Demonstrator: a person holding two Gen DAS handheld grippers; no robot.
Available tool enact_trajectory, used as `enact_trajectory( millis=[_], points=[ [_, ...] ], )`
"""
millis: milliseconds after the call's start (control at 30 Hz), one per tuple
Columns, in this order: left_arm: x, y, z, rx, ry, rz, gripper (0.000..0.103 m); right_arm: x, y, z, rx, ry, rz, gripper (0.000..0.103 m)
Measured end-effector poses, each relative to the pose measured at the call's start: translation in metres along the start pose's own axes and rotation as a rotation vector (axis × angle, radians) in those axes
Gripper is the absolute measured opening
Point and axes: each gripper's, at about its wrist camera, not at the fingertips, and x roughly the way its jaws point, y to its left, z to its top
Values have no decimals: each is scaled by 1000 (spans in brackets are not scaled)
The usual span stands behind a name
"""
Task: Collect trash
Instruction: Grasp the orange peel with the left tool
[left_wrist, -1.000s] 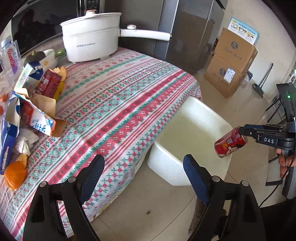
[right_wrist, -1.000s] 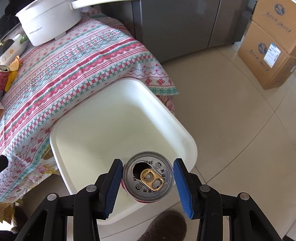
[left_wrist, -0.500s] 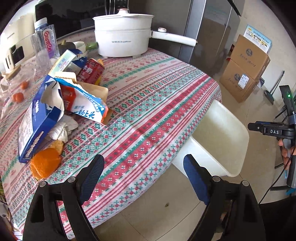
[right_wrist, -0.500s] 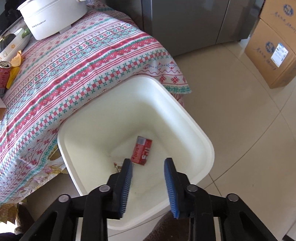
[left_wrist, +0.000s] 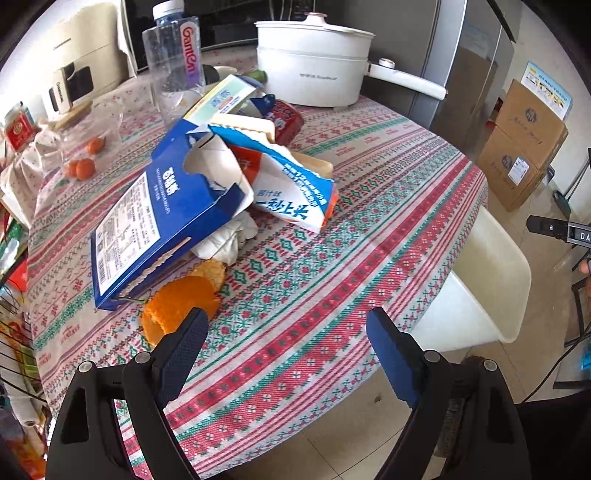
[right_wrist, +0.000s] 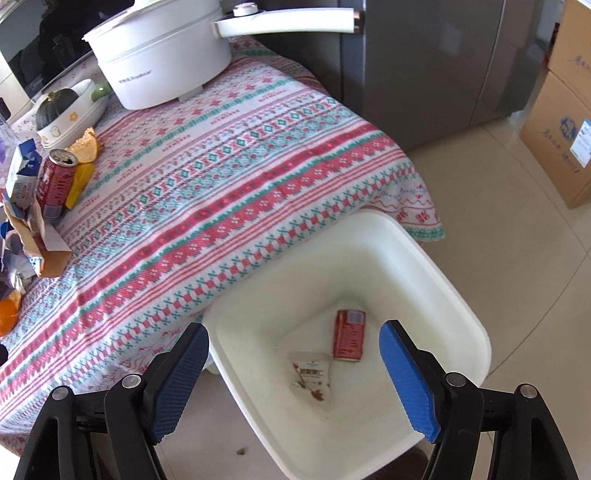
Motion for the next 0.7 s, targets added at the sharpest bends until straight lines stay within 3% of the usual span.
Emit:
enact_trajectory(
  millis=[267,700],
  points=[
    [4,27,-1,-34,23,12,89,5,38,12,-81,-16,0,83],
    [18,59,-11,-146,105,-3,89,0,73,18,-85,-56,53,86]
  ],
)
